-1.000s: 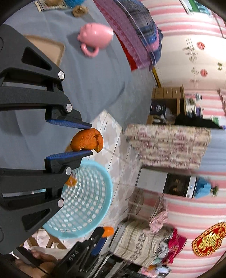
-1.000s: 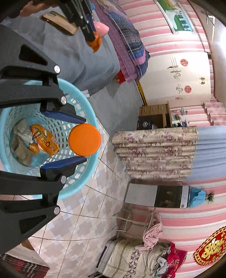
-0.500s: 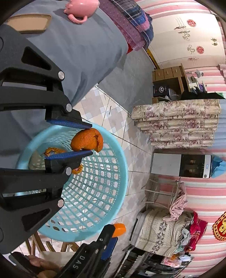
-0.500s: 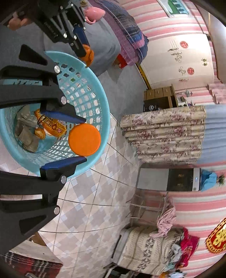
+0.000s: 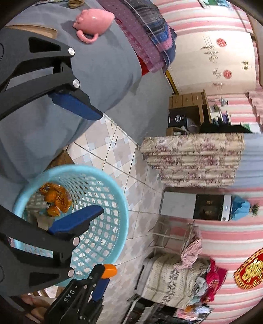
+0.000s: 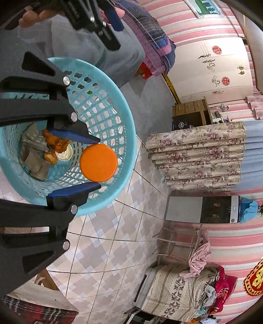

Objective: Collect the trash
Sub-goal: 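Carry the peel and lid over the blue basket and open both tools, then move both tools back over the table toward the printed packet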

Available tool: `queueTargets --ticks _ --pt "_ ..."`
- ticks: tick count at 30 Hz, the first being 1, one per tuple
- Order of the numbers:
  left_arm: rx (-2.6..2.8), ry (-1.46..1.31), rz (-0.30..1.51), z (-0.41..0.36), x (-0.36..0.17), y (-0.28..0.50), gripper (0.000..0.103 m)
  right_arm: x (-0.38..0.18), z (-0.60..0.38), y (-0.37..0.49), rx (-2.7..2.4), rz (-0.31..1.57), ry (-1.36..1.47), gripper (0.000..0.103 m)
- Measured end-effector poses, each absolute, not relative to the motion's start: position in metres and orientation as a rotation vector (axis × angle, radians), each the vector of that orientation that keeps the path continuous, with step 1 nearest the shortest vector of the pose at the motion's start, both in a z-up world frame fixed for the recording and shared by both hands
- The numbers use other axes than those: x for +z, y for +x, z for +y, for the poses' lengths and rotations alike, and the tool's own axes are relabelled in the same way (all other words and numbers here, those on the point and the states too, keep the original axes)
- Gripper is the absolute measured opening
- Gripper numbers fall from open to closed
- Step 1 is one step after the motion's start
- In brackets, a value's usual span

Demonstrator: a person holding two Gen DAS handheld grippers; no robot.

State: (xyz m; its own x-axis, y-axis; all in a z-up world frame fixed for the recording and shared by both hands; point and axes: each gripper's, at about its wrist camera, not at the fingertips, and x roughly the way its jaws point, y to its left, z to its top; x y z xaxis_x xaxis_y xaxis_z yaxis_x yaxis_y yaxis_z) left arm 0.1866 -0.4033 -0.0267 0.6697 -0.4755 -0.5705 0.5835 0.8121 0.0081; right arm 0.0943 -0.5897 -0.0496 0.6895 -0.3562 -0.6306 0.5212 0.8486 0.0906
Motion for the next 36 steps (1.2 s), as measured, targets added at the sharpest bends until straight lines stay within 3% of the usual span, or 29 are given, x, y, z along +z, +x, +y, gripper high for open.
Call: queueTargets --ticks 8,9,11,20,36 --pt "-0.544 0.167 0.582 -0.373 -0.023 0.190 0.088 -0.055 -0.571 0.107 -0.484 0.636 0.256 0.040" --pt "-0.538 0.165 0.582 -0.370 -0.023 0.191 0.088 -0.056 -0.569 0.109 -0.479 0.637 0.256 0.045" --pt "-0.525 0.158 0.584 -0.364 -0.022 0.193 0.089 -0.056 -0.565 0.112 -0.484 0.636 0.245 0.065" --pt "-0.491 0.150 0.582 -0.353 -0.021 0.194 0.089 -0.049 -0.562 0.110 -0.500 0.605 0.235 0.088" --pt "-0.400 0.084 0.562 -0.286 -0.003 0.181 0.091 -0.032 -0.538 0.112 -0.450 0.561 0.233 0.090"
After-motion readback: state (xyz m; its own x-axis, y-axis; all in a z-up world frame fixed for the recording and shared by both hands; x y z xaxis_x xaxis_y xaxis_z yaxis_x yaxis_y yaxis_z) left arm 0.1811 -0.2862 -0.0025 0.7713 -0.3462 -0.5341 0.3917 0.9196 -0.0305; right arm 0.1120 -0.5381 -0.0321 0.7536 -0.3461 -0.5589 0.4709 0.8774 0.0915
